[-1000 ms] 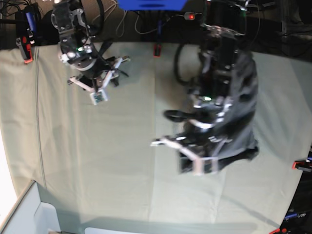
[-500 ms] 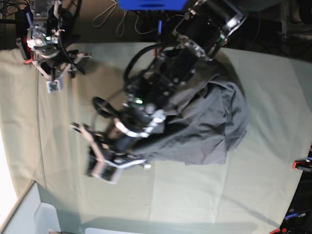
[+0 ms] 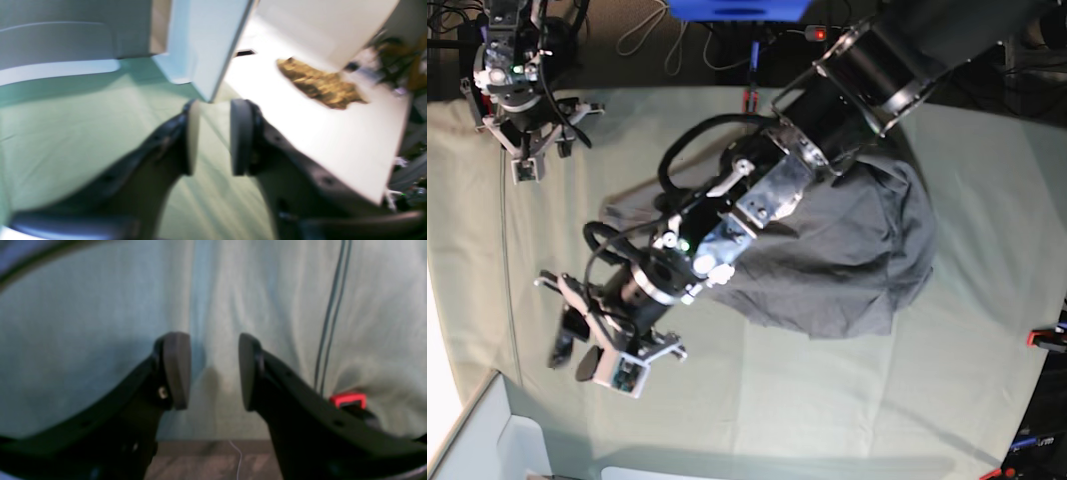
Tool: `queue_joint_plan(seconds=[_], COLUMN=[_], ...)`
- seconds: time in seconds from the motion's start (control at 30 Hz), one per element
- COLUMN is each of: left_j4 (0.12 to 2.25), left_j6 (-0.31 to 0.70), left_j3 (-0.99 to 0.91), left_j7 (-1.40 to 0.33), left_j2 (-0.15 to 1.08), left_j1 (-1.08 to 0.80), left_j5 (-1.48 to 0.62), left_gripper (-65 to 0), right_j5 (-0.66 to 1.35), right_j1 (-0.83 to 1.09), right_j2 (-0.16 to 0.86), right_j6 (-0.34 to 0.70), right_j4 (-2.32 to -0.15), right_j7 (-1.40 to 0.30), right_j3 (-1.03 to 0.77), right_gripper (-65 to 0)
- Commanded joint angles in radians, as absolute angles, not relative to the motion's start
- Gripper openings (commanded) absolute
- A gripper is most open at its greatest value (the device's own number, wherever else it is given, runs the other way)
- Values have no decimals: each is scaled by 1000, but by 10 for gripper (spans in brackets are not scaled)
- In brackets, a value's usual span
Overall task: Layout the t-shirt on the table in an organized manner, then fold the t-shirt properly
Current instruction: 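Grasp the t-shirt with the left gripper and drag it across the table, then grasp the t-shirt edge with the right gripper and pull it outward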
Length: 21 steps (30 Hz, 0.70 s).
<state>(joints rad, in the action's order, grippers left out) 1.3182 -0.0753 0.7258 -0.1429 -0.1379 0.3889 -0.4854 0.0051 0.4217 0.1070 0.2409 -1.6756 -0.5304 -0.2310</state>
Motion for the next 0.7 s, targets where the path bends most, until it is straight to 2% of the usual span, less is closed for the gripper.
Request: queue_joint_plan(seconds=[0.0, 0.23, 0.37, 0.67], left_j4=[1353, 1486, 1572, 1709], left_j6=[-68, -68, -68, -62], left_j3=[722, 535, 363, -41], left_j7=[-120, -116, -116, -120], left_j2=[-125, 54, 145, 223], left_j1=[386, 188, 44, -303], left_j5=[-489, -492, -492, -492], left_gripper=[-419, -428, -427, -425], right_j5=[8, 8, 8, 8], right_j1=[421, 404, 380, 283], right_j2=[113, 62, 16, 19], right_j6=[251, 251, 251, 251], right_j4=[-1695, -1728, -1771, -1771], right_j7=[-515, -513, -515, -513], right_j3=[-231, -229, -231, -228], right_gripper=[-410, -402, -362, -296])
